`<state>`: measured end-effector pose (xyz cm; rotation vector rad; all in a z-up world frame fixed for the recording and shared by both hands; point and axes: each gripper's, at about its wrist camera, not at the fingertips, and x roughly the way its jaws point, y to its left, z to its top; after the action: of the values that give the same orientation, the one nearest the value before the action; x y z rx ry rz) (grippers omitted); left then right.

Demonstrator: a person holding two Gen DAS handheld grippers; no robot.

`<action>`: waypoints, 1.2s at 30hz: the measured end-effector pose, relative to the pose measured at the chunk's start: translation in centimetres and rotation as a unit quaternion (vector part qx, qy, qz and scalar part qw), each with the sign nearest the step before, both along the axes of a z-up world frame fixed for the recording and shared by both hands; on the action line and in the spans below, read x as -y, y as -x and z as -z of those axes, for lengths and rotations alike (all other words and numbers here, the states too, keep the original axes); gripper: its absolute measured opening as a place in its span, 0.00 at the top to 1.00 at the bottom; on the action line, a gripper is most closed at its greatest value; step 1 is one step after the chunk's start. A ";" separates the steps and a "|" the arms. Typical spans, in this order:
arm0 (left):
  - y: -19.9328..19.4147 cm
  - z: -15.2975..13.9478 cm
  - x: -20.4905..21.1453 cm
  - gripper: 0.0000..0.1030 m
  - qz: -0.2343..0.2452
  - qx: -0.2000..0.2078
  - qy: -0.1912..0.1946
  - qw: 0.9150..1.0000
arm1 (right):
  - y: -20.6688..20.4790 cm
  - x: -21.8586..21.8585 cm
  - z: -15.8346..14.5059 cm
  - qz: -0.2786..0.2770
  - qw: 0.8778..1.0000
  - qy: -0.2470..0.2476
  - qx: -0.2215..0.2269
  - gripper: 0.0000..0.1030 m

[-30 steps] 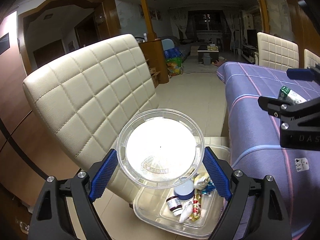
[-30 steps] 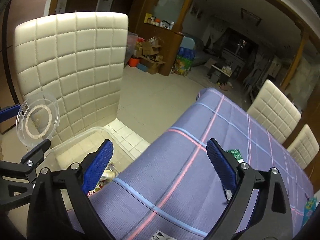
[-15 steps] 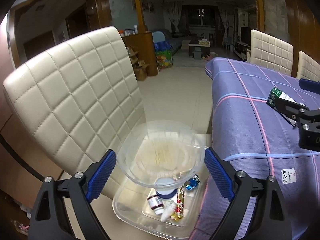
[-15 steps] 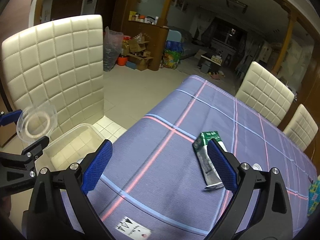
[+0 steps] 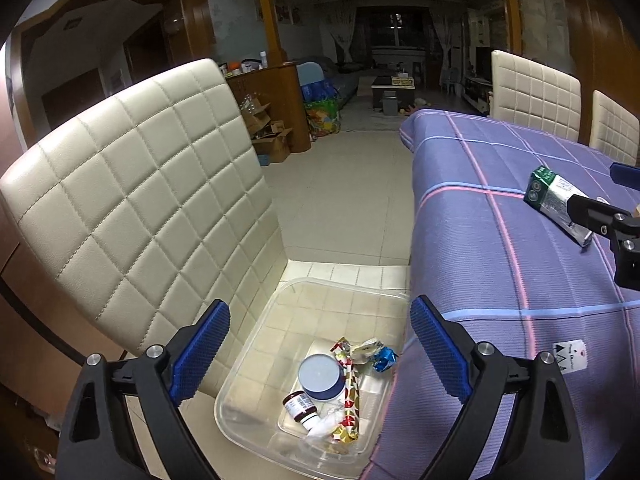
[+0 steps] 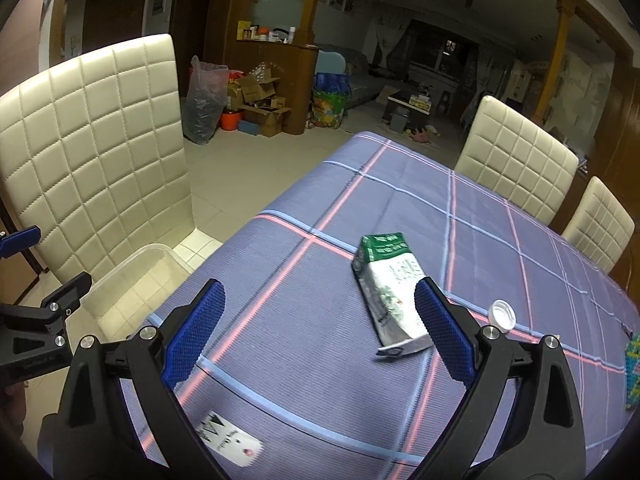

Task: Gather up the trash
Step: 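Move both tools back over the table toward the milk carton and cup, then grasp the milk carton with the left tool while the right tool grasps the blue paper cup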

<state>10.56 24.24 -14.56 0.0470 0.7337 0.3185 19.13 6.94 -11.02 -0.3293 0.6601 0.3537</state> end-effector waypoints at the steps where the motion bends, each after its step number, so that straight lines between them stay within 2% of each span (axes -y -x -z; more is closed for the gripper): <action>1: -0.1 0.0 0.4 0.13 0.005 -0.001 -0.002 1.000 | 0.0 0.5 0.0 0.004 1.000 -0.001 0.002 0.09; 6: -1.1 0.0 2.9 0.13 0.025 -0.006 -0.005 1.000 | -0.5 3.4 0.2 0.030 1.000 -0.001 0.003 0.10; 9: -2.2 -0.1 4.8 0.13 0.048 -0.009 0.008 0.999 | -0.9 5.9 0.6 0.049 0.999 0.008 0.000 0.19; 11: -3.0 -0.3 6.4 0.13 0.064 -0.008 0.011 0.998 | -1.3 7.9 1.1 0.066 0.998 0.016 -0.005 0.23; 15: -4.7 -0.7 9.9 0.13 0.094 0.001 0.019 0.995 | -2.2 12.6 1.8 0.104 0.994 0.011 -0.022 0.23; 19: -6.8 -0.7 13.7 0.13 0.137 -0.010 0.037 0.990 | -2.8 17.0 2.7 0.137 0.990 0.001 -0.044 0.23; 25: -9.0 -0.3 18.7 0.13 0.173 -0.025 0.035 0.984 | -2.6 20.4 3.5 0.157 0.986 0.000 -0.050 0.23; 31: -11.5 0.5 21.9 0.13 0.176 -0.045 0.023 0.983 | -2.8 22.4 4.4 0.164 0.984 -0.010 -0.067 0.23; 36: -14.3 1.1 23.0 0.13 0.158 -0.063 0.036 0.985 | -3.2 23.0 5.1 0.164 0.983 -0.016 -0.079 0.23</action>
<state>24.82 1.25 -15.64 0.1142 0.8486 -0.0155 22.30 -16.01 -16.16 -0.1571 0.8486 0.0750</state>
